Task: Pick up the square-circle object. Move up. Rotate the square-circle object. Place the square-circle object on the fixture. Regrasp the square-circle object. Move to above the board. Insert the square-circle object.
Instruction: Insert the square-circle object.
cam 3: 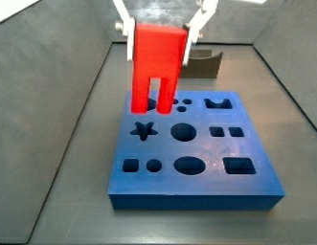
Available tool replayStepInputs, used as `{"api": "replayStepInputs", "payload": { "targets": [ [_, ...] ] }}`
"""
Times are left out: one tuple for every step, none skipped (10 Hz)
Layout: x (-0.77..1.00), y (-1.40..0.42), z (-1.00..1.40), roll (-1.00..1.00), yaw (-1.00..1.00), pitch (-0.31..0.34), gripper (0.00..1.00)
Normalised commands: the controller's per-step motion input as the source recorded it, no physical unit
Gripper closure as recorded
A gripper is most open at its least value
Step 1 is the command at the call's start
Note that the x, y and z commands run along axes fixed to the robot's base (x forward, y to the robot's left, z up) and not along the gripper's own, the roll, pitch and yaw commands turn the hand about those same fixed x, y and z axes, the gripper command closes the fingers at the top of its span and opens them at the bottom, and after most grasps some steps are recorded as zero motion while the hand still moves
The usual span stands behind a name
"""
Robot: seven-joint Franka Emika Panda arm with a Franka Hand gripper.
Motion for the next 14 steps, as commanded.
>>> {"api": "replayStepInputs", "payload": {
  "targets": [
    [0.0, -0.15, -0.21, -0.23, 0.0, -0.053, 1.0],
    [0.0, -0.14, -0.26, -0.21, 0.0, -0.026, 1.0],
    [0.0, -0.12, -0.29, -0.22, 0.0, -0.026, 1.0],
    [0.0, -0.07, -0.39, -0.22, 0.0, -0.031, 1.0],
    [0.0, 0.0, -0.06, -0.16, 0.06, 0.019, 1.0],
    [-0.14, -0.09, -0.25, -0.16, 0.01, 0.0, 1.0],
    [-0.01, -0.03, -0.33, -0.15, 0.01, 0.0, 1.0],
    [-0.19, -0.03, -0.35, -0.2, 0.0, -0.124, 1.0],
    [-0.16, -0.02, -0.18, -0.27, 0.0, -0.176, 1.0],
    [-0.17, -0.06, 0.0, -0.31, 0.0, -0.191, 1.0],
    [-0.08, 0.0, 0.04, -0.27, 0.0, -0.097, 1.0],
    [-0.22, -0.01, 0.07, -0.25, -0.05, -0.151, 1.0],
    [-0.18, 0.0, 0.0, -0.27, 0.0, -0.191, 1.0],
    [-0.24, -0.11, -0.04, -0.05, 0.0, -0.227, 1.0]
  ]
}}
